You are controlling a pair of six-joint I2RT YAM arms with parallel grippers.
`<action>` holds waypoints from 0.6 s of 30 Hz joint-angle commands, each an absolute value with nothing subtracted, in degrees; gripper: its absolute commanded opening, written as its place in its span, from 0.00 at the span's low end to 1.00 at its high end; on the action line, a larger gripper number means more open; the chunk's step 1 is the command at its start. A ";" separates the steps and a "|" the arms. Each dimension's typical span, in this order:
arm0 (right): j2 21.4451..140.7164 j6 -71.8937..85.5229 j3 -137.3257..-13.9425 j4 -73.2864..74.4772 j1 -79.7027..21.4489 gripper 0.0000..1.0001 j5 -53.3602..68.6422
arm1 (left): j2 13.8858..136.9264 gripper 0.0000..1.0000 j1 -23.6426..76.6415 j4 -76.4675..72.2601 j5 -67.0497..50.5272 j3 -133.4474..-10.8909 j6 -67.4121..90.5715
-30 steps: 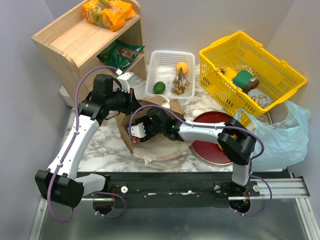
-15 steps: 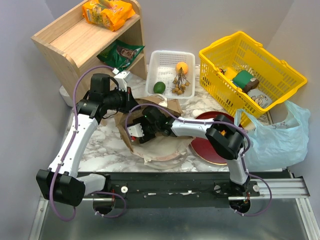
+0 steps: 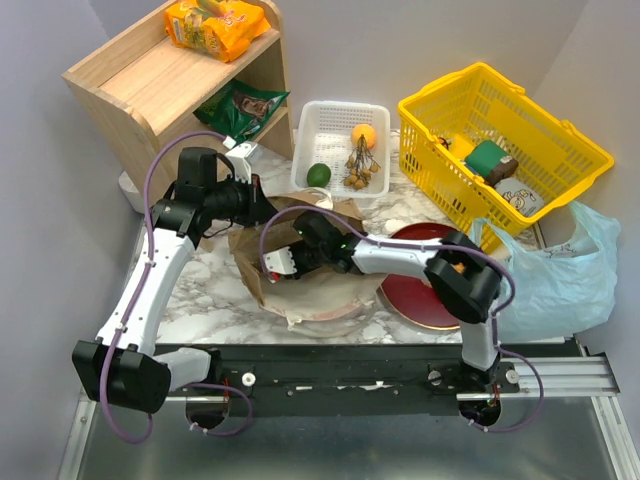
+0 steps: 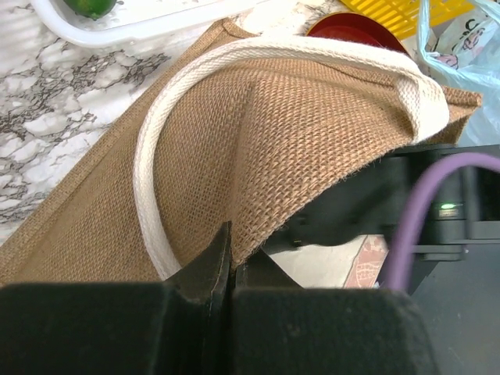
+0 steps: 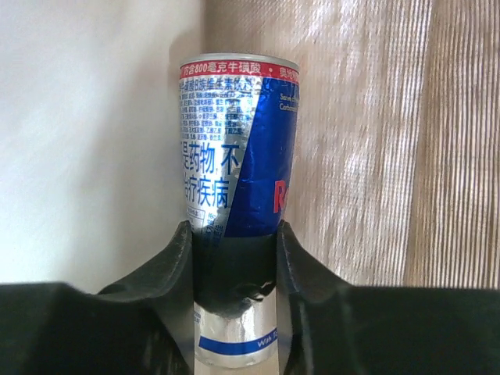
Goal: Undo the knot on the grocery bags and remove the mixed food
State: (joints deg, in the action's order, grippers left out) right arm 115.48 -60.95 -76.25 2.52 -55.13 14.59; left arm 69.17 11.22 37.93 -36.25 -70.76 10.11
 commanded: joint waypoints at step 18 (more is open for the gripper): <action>66.11 -34.21 -69.68 13.71 -53.35 0.00 22.33 | 73.57 0.00 10.46 61.91 -22.78 -83.05 -16.06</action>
State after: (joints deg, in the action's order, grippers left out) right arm 72.64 -43.79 -64.62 14.79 -54.28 21.50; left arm 73.87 11.09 46.65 -29.36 -79.46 -2.42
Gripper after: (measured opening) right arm 0.469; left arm 0.049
